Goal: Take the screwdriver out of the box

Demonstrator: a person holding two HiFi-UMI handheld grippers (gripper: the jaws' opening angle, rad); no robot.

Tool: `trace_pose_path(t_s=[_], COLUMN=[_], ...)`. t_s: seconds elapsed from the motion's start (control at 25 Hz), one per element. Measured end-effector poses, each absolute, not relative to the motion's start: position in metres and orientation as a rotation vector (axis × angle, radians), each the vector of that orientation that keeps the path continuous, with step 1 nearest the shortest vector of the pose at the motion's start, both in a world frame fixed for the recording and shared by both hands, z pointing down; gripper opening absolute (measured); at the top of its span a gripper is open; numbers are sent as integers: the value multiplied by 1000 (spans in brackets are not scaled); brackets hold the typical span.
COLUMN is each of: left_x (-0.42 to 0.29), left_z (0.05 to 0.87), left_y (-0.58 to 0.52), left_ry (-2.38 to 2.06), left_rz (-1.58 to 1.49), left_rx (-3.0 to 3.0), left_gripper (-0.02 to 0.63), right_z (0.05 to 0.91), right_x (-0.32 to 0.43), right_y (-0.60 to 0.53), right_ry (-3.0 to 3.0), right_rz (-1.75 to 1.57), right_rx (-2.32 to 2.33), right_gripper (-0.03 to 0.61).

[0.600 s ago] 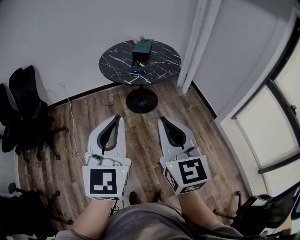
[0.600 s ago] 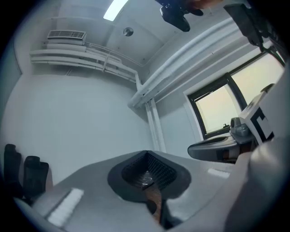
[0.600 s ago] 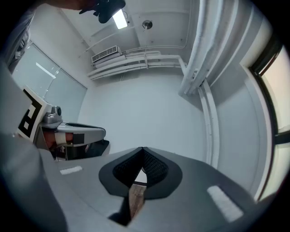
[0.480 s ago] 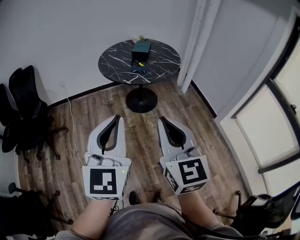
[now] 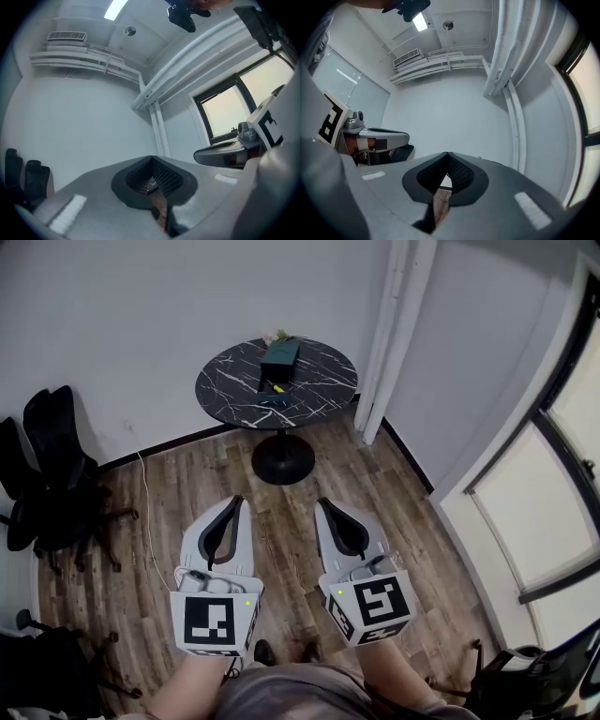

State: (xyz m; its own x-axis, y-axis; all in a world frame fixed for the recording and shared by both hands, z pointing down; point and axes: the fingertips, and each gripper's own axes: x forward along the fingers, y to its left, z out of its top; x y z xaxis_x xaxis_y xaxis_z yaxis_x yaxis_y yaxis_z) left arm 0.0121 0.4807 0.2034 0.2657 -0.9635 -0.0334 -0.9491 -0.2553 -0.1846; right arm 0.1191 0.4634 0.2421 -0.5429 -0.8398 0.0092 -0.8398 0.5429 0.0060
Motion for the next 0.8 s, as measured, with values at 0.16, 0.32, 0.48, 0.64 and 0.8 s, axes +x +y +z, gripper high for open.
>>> trace_pose_path(t_s=[0.16,0.32,0.48,0.64,0.8], left_x=[17,8,-9,-32,-62], left_z=[208,219,228,231,220], left_y=[483,475,447,400,345], left_ry=[1834,1872,1895,1902,1865], left_rz=[-154,-196,-185,-144,-94], left_rx=[-2338,-2327,-2335,-2335,-2338], left_gripper=[0,0,0,0,0], right_z=[244,254,261,264,254], right_x=[131,133,125,108,76], right_y=[459,443,413,366,315], right_ry=[-2764,-2770,-2761,-2739,-2736], right_rz=[22,53,72,65,27], right_rx=[1472,1469,1480,1500,1516], right_gripper=[23,23,23,23,23])
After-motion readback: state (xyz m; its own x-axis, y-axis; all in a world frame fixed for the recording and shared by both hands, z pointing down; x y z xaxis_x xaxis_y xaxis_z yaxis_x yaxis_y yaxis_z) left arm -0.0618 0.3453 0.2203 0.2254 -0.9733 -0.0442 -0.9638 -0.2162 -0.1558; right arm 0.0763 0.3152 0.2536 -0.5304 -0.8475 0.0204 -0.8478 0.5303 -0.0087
